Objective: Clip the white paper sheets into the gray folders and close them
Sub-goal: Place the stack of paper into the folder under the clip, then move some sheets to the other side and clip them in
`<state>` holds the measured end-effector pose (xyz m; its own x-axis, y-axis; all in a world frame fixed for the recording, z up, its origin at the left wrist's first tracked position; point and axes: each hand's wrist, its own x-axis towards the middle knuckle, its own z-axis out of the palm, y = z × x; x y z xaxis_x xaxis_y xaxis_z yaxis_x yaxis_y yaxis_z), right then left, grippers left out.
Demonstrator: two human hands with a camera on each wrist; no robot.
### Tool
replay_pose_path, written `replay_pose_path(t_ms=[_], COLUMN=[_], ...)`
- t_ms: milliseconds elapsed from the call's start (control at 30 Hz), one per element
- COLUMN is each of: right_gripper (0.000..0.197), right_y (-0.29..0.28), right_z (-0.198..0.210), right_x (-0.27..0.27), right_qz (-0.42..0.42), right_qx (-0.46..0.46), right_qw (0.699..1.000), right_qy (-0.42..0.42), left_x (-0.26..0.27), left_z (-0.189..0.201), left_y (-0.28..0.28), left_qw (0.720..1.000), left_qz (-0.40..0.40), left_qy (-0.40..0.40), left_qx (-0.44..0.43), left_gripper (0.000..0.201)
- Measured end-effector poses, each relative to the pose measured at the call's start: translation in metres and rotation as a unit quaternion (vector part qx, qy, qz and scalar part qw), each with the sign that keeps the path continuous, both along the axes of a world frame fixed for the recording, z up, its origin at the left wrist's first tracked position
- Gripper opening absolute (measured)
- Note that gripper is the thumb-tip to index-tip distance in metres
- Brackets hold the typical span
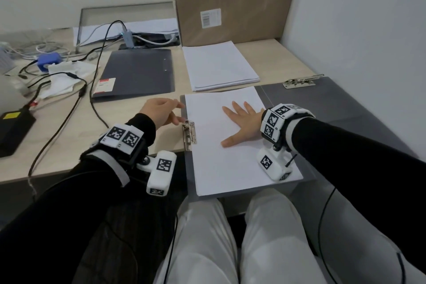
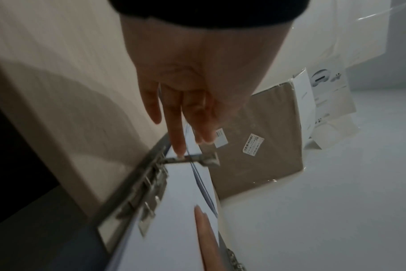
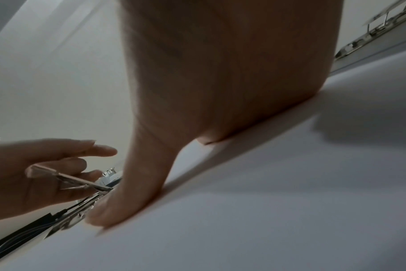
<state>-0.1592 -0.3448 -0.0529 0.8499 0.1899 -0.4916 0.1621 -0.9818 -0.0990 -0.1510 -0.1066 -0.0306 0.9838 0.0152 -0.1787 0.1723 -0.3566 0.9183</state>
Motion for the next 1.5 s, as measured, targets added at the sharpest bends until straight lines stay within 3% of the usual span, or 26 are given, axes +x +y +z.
replay_pose_path(t_ms=[133, 300, 400, 467, 633, 800, 1000, 1100, 1233, 1367, 1500], right_gripper=[0.115, 0.114, 0.114, 0.115, 0.115, 0.114, 0.112, 0.114, 0.114, 0.093, 0.076], right_y=[0.000, 0.000, 0.001, 0.000, 0.001, 0.002, 0.003, 0.004, 0.011, 0.012, -0.010], right_z=[0.001, 0.000, -0.002, -0.003, -0.003, 0.000, 0.005, 0.004, -0.001, 0.023, 0.048], right_x=[0.000, -0.001, 0.001, 0.002, 0.003, -0.001, -0.004, -0.003, 0.001, 0.021, 0.054], right_qz=[0.000, 0.001, 0.000, 0.000, -0.003, -0.002, -0.001, -0.003, -0.003, -0.001, -0.070], right_qx=[-0.001, -0.005, -0.006, -0.008, -0.006, -0.008, -0.009, -0.004, 0.013, 0.046, 0.133], right_qw=[1.000, 1.000, 1.000, 1.000, 1.000, 1.000, 1.000, 1.000, 1.000, 0.999, 0.986], right_qy=[0.002, -0.004, -0.006, -0.005, 0.001, 0.002, 0.006, 0.006, 0.003, 0.009, -0.075], left_x=[-0.003, -0.009, -0.009, -0.009, -0.014, -0.015, -0.012, -0.010, 0.007, 0.034, 0.064], left_z=[-0.002, -0.006, -0.008, -0.010, -0.017, -0.012, -0.009, -0.001, 0.011, 0.016, 0.017], left_y=[0.011, 0.018, 0.017, 0.012, -0.006, -0.004, 0.002, 0.000, -0.002, -0.008, -0.023], left_qw=[0.986, 0.958, 0.925, 0.898, 0.857, 0.847, 0.859, 0.868, 0.906, 0.946, 0.980], left_qz=[-0.137, -0.247, -0.295, -0.306, -0.298, -0.314, -0.311, -0.291, -0.198, -0.120, -0.066], left_qy=[0.025, 0.081, 0.073, 0.051, -0.021, -0.003, 0.014, 0.019, 0.005, 0.002, 0.010], left_qx=[0.096, 0.121, 0.227, 0.312, 0.420, 0.429, 0.407, 0.402, 0.375, 0.302, 0.186], left_gripper=[0.010, 0.019, 0.071, 0.073, 0.082, 0.085, 0.086, 0.070, 0.042, 0.039, 0.038])
